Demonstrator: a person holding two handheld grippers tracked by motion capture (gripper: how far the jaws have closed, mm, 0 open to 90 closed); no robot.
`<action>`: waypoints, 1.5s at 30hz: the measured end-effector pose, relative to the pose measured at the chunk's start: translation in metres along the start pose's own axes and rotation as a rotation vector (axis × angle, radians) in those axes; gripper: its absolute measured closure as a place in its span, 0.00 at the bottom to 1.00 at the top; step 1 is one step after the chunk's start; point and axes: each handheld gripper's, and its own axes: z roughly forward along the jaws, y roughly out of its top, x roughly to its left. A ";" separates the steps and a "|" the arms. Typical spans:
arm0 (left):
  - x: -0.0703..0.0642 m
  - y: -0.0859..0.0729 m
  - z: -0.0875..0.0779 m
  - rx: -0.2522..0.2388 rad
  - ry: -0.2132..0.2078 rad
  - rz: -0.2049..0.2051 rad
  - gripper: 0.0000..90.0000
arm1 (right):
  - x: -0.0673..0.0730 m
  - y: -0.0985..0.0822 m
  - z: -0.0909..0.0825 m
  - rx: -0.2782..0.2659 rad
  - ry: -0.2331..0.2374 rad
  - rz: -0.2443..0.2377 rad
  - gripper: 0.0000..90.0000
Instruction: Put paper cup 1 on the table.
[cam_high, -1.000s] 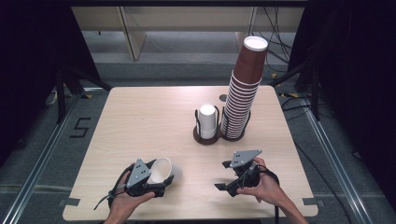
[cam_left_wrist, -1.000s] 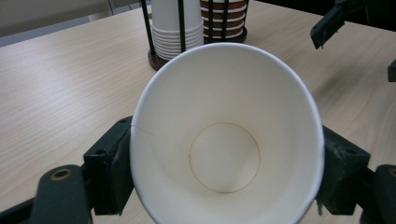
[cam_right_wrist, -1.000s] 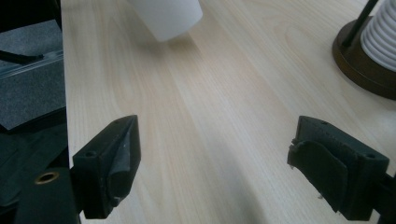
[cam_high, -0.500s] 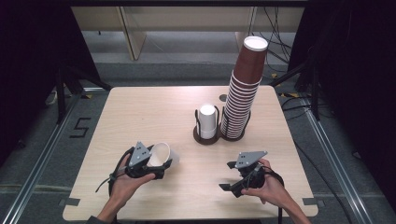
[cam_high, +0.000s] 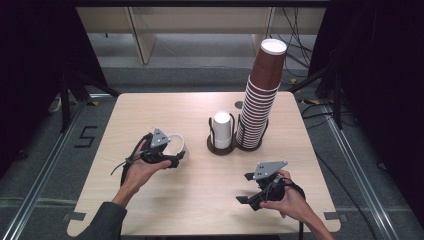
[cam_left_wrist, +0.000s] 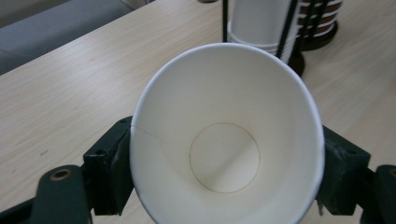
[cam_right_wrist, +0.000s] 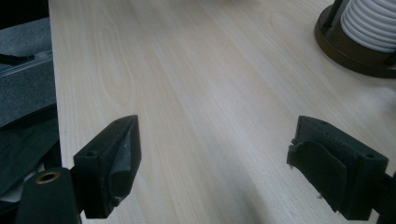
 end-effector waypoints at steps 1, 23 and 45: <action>0.006 0.002 0.003 0.024 0.015 0.009 0.23 | 0.000 0.000 0.000 0.000 0.000 -0.001 0.19; 0.062 0.010 0.048 0.215 0.152 -0.089 0.23 | 0.000 -0.002 0.001 0.016 0.007 0.005 0.19; 0.057 -0.007 0.044 0.114 0.147 -0.169 0.16 | 0.000 -0.001 0.000 0.018 0.008 0.016 0.19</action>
